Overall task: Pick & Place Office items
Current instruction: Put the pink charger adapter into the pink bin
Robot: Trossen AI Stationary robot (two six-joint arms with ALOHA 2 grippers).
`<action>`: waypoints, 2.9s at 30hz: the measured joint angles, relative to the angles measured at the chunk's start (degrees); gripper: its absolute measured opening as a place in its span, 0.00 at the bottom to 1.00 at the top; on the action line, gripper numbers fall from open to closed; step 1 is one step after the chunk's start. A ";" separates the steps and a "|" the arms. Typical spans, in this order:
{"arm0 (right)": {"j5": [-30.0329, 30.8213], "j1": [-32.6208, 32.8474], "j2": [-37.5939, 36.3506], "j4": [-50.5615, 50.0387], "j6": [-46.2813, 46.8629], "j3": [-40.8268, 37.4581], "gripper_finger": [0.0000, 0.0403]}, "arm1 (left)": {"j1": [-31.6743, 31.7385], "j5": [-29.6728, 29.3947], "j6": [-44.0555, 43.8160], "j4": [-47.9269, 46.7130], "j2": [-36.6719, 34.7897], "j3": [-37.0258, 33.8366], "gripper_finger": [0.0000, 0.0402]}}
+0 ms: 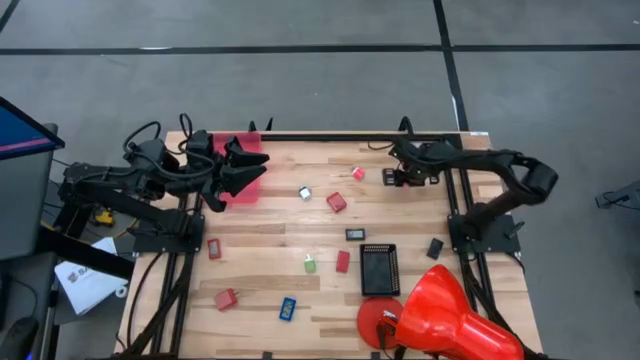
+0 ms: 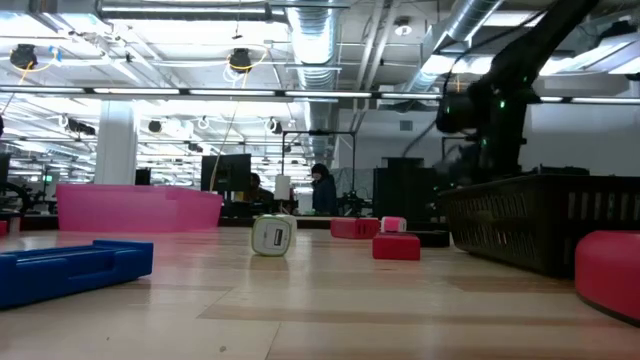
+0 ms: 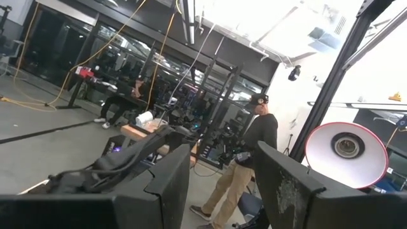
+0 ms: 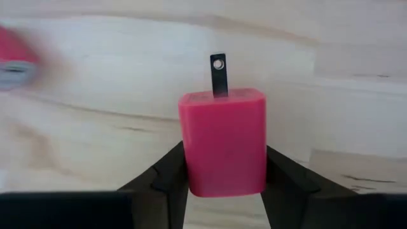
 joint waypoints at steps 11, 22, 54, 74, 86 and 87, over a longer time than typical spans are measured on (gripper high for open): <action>0.13 14.92 -22.75 2.68 4.53 -0.05 0.36 | 0.00 -2.54 -2.21 -8.80 0.00 0.02 0.41; 5.35 34.55 -43.91 21.92 9.37 0.09 0.36 | 0.22 -6.75 -19.85 -22.43 8.23 0.04 0.58; 6.70 47.09 -21.22 57.31 13.84 3.10 0.37 | 11.17 18.36 -24.54 20.85 31.12 0.00 0.85; 1.73 42.48 -13.19 57.43 11.69 9.11 0.37 | 11.17 19.74 -25.55 22.87 31.22 0.00 0.78; 1.77 41.45 -13.40 57.19 11.32 9.09 0.37 | 11.17 19.65 -25.56 22.61 31.23 0.00 0.53; 1.77 41.45 -13.40 57.19 11.30 9.09 0.37 | 11.17 19.65 -25.56 22.56 31.23 0.00 0.51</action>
